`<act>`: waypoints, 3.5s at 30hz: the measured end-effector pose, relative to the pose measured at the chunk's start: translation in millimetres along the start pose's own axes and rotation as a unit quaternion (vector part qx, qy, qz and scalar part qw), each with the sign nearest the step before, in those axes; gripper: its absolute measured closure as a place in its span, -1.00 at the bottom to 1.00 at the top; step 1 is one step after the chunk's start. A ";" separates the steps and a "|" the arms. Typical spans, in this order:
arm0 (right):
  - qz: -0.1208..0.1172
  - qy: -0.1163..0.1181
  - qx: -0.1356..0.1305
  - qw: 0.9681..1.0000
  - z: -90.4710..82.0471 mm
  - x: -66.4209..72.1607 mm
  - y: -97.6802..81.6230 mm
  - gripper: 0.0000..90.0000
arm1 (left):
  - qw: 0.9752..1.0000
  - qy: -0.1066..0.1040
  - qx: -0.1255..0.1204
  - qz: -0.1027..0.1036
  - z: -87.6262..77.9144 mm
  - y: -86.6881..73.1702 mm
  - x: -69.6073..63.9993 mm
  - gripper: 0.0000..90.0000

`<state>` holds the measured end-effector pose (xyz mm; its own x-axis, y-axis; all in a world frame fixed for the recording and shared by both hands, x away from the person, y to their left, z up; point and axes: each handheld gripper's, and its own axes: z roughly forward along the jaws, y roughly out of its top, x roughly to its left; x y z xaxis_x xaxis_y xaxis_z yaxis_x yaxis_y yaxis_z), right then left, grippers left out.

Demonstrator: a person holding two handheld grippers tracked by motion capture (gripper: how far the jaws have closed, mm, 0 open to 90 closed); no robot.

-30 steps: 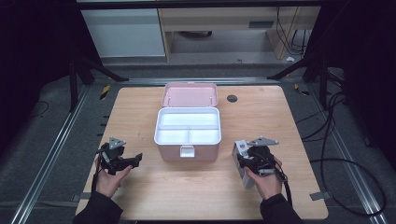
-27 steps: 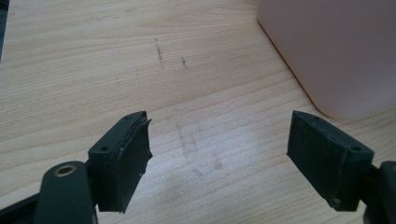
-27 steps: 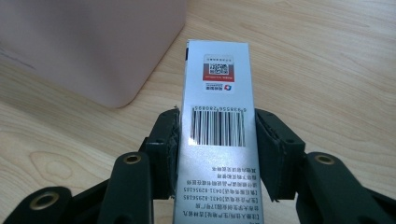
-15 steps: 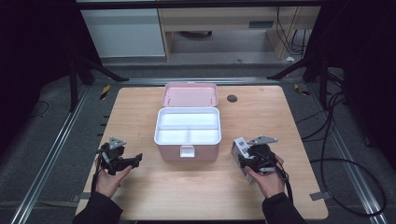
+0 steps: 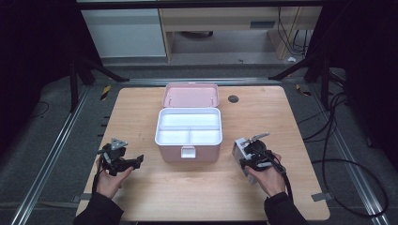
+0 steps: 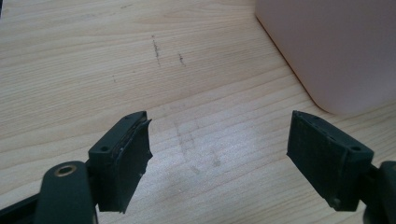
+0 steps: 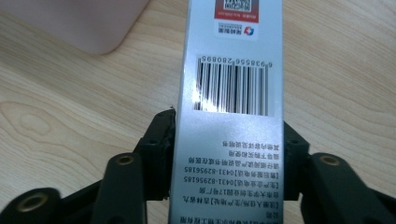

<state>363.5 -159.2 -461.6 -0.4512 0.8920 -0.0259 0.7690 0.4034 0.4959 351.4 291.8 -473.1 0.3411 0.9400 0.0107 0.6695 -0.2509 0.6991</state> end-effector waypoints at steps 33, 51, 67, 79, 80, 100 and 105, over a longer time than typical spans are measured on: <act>0.061 -0.017 0.004 0.998 -21.9 -73.0 -41.1 0.17 | 1.000 -0.005 0.002 0.004 -0.2 1.1 -1.1 -0.53; 0.048 -0.011 -0.209 0.977 -70.7 -71.0 -11.4 -0.22 | 0.997 -0.022 -0.067 0.020 -33.1 44.7 -11.0 -0.39; -0.015 0.098 -0.218 0.971 -27.7 9.8 78.4 -0.02 | 0.995 -0.067 -0.070 0.037 3.7 98.9 -42.8 0.08; -0.013 0.104 -0.188 0.976 0.6 20.3 85.9 0.28 | 0.995 -0.072 -0.043 0.046 22.9 99.7 -46.4 0.39; -0.014 0.103 -0.188 0.977 0.2 20.2 85.9 0.29 | 0.995 -0.077 -0.044 0.042 23.6 99.4 -46.4 0.39; -0.064 0.100 -0.232 0.965 -43.1 -10.2 98.7 0.03 | 0.983 -0.137 -0.066 0.100 -0.4 133.2 -36.5 0.04; -0.123 0.133 -0.237 0.954 -50.4 -11.9 114.2 -0.01 | 0.973 -0.169 -0.057 0.148 -2.9 150.5 -30.8 0.10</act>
<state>433.9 -134.0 -361.0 -0.7392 0.6734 -0.0030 0.3615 0.4006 0.8419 439.7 225.8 -366.1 0.7184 0.6956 0.0023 0.4374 -0.4543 0.7761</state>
